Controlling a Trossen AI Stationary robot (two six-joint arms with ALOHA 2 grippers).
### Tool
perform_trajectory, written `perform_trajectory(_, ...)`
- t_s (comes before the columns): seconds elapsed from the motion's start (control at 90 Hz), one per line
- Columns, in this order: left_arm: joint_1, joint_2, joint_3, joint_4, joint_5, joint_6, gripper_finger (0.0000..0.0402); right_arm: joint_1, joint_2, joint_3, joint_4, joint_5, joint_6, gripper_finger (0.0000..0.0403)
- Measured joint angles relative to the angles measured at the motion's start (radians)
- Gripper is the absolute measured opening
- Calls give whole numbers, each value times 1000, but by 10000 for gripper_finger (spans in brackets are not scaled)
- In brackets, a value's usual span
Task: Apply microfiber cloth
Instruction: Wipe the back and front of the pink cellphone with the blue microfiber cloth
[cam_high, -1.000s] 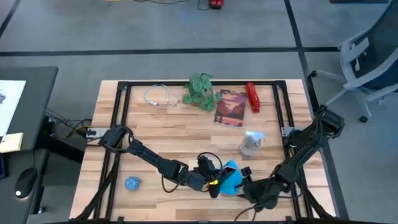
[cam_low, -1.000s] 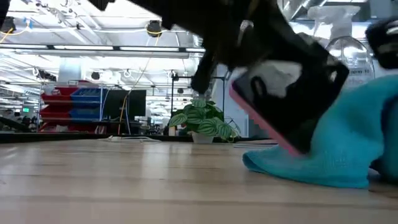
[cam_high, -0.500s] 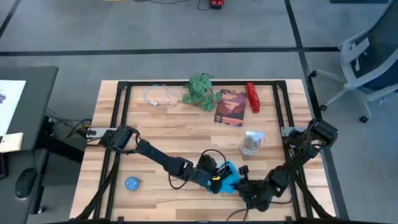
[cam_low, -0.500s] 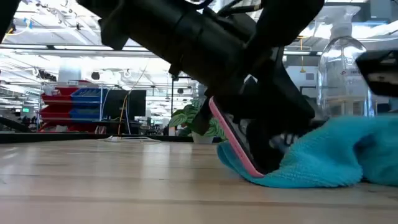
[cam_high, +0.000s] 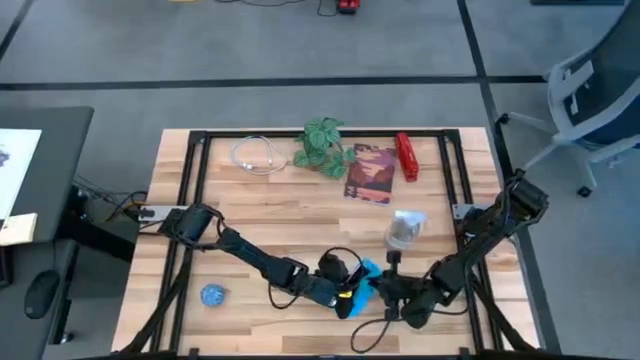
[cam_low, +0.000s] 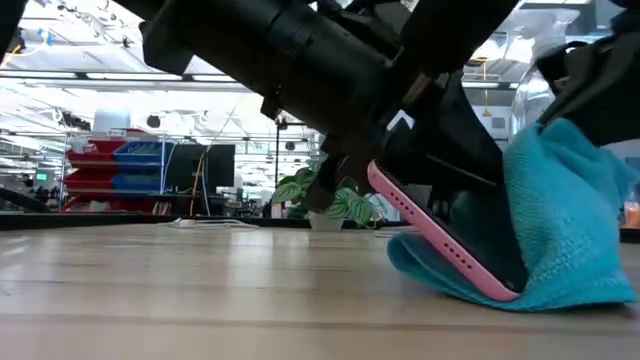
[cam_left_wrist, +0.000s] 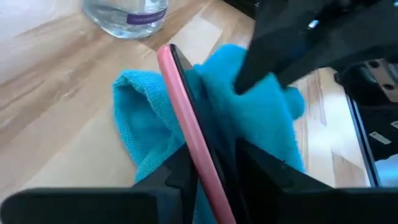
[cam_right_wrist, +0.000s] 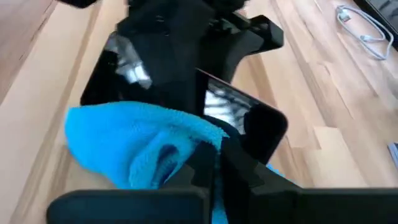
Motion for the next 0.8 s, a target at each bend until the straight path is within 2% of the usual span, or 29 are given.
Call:
perform_trajectory(0.233,-9,-14,0,-14,1,108,84,3,0,0,-8,-11,-21,0)
perform_trajectory(0.644,-8,-94,0,-64,18,150,85,40,-1,0,-32,-18,-9,0)
perform_trajectory(0.8,-9,-103,2,-99,21,140,110,39,-1,0,-31,-18,-5,0)
